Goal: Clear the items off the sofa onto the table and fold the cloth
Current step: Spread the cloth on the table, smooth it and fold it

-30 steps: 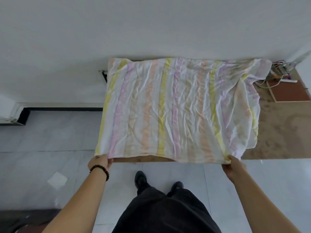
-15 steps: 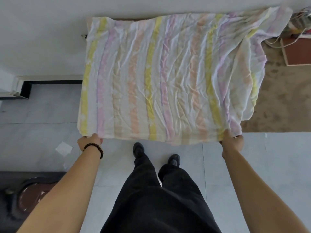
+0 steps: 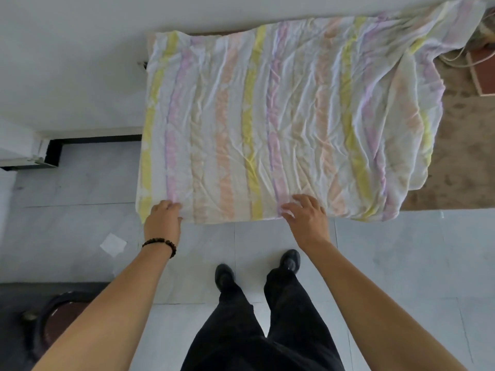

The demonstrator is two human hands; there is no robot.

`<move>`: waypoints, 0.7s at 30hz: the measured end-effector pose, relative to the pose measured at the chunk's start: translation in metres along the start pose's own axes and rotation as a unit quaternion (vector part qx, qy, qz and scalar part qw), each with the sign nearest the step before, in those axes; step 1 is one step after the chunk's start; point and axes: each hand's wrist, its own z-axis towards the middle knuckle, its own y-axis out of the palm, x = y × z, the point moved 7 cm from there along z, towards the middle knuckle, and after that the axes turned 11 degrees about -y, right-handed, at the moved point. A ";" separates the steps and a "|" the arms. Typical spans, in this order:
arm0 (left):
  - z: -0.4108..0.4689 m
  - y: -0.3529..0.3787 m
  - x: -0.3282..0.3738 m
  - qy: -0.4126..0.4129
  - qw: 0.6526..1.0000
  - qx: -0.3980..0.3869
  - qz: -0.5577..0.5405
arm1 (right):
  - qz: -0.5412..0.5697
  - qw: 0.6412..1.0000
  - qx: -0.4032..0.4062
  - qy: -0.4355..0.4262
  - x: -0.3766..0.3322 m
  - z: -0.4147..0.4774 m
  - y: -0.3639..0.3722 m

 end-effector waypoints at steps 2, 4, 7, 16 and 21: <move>0.001 -0.002 -0.003 0.029 0.999 0.015 0.002 | -0.027 1.000 -0.009 0.004 -0.006 -0.001 0.001; -0.002 -0.003 -0.011 0.048 0.998 0.022 0.033 | -0.069 0.997 -0.034 0.002 -0.013 -0.005 0.004; -0.012 -0.001 -0.026 0.060 0.997 0.025 0.033 | -0.106 0.992 -0.059 0.030 -0.024 -0.019 0.008; -0.049 0.030 -0.073 0.117 0.992 -0.036 0.022 | -0.127 0.980 -0.134 0.080 -0.043 -0.070 0.034; -0.047 0.023 -0.070 0.137 0.989 -0.053 0.005 | -0.135 0.974 -0.153 0.101 -0.051 -0.070 0.030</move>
